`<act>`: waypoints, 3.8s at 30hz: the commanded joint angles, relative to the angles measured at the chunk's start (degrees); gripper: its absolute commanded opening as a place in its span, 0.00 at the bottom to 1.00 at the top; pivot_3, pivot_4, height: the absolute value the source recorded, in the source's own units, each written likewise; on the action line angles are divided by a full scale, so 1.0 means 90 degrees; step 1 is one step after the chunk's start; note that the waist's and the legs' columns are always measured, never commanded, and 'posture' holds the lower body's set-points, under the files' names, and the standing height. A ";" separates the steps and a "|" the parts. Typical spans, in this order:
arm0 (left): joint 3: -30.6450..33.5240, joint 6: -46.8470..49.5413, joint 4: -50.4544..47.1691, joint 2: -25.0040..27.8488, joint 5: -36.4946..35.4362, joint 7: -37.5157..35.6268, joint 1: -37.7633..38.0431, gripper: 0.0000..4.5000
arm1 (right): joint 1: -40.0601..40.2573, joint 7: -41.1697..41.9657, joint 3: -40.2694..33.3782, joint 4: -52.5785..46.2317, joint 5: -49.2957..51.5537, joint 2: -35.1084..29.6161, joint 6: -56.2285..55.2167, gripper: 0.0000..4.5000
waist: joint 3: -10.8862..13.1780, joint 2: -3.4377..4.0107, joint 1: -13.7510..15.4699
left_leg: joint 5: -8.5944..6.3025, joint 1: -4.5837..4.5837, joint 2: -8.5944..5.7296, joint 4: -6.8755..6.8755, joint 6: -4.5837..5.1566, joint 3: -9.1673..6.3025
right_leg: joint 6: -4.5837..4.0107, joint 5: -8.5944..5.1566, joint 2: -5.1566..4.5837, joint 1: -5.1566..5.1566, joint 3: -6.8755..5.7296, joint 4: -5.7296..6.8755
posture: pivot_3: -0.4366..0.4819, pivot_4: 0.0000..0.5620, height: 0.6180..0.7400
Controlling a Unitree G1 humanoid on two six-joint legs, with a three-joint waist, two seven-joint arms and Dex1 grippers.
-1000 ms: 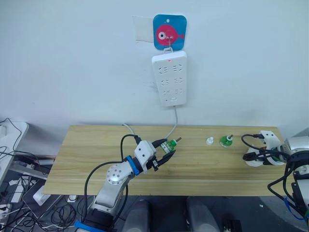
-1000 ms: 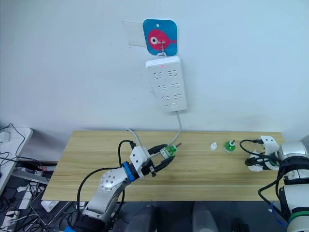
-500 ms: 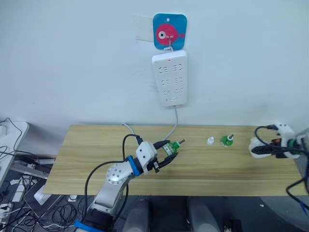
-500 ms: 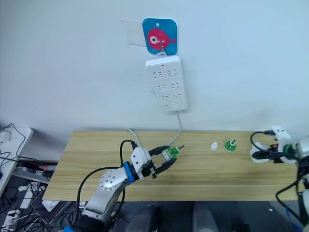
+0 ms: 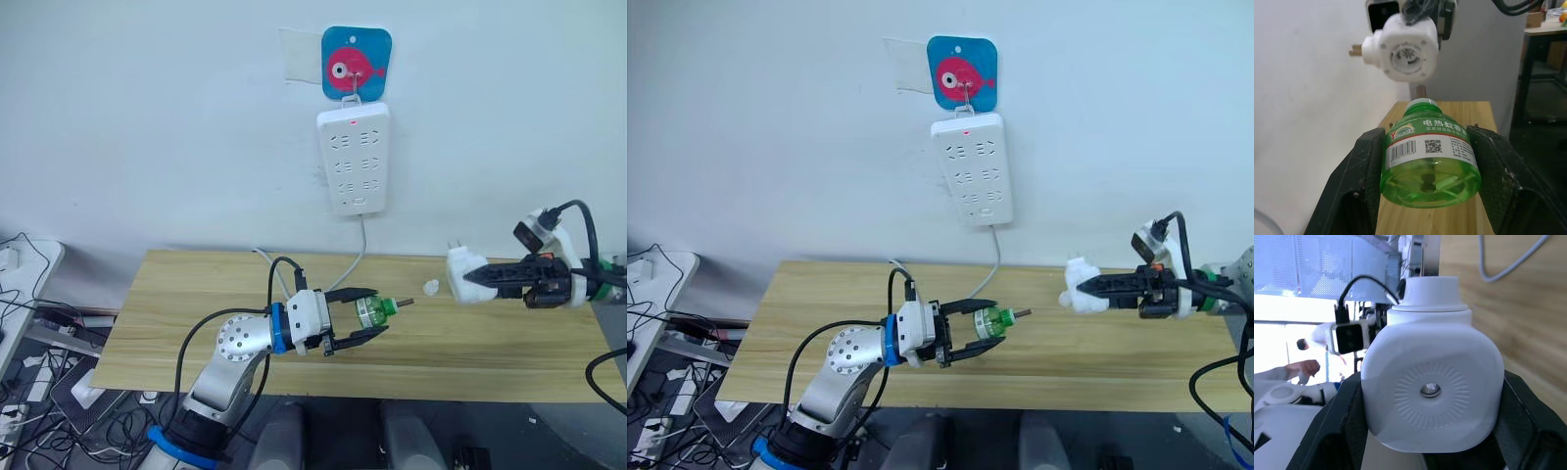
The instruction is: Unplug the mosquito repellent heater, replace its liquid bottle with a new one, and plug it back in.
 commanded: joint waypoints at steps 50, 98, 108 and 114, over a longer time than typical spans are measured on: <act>-0.0139 -0.0205 0.0039 -0.0474 0.0028 0.0176 -0.0612 0.50 | -0.0227 -0.3705 -0.0109 0.0091 0.3745 0.0368 0.0045 0.66 | 0.0008 -0.0012 -0.0020 | 0.0000 0.0002 0.0007 0.0001 0.0002 -0.0001 | 0.0001 0.0000 0.0008 0.0000 0.0002 0.0009 | 0.44 0.41 1.00; -0.0323 -0.0222 0.0205 -0.0539 0.0109 -0.0016 -0.0803 0.50 | -0.0481 -0.3594 0.0005 -0.0043 0.3838 0.0356 0.0045 0.66 | 0.0014 -0.0021 -0.0024 | -0.0001 0.0001 0.0007 0.0000 0.0002 -0.0001 | 0.0001 -0.0001 0.0008 0.0000 0.0001 0.0005 | 0.42 0.41 1.00; -0.0241 -0.0230 0.0105 -0.0459 0.0059 -0.0051 -0.0783 0.50 | -0.0413 -0.3254 0.0004 -0.0006 0.3404 0.0138 0.0045 0.66 | 0.0014 -0.0021 -0.0022 | 0.0000 0.0001 0.0007 0.0000 0.0002 -0.0001 | 0.0001 -0.0001 0.0008 -0.0001 0.0001 0.0004 | 0.43 0.39 1.00; -0.0177 -0.0235 0.0145 -0.0533 0.0050 0.0044 -0.0922 0.50 | -0.0277 -0.3105 -0.0025 -0.0160 0.3227 0.0181 0.0045 0.66 | 0.0014 -0.0021 -0.0022 | 0.0000 0.0001 0.0007 0.0000 0.0002 -0.0001 | 0.0001 -0.0001 0.0008 -0.0001 0.0001 0.0004 | 0.43 0.38 1.00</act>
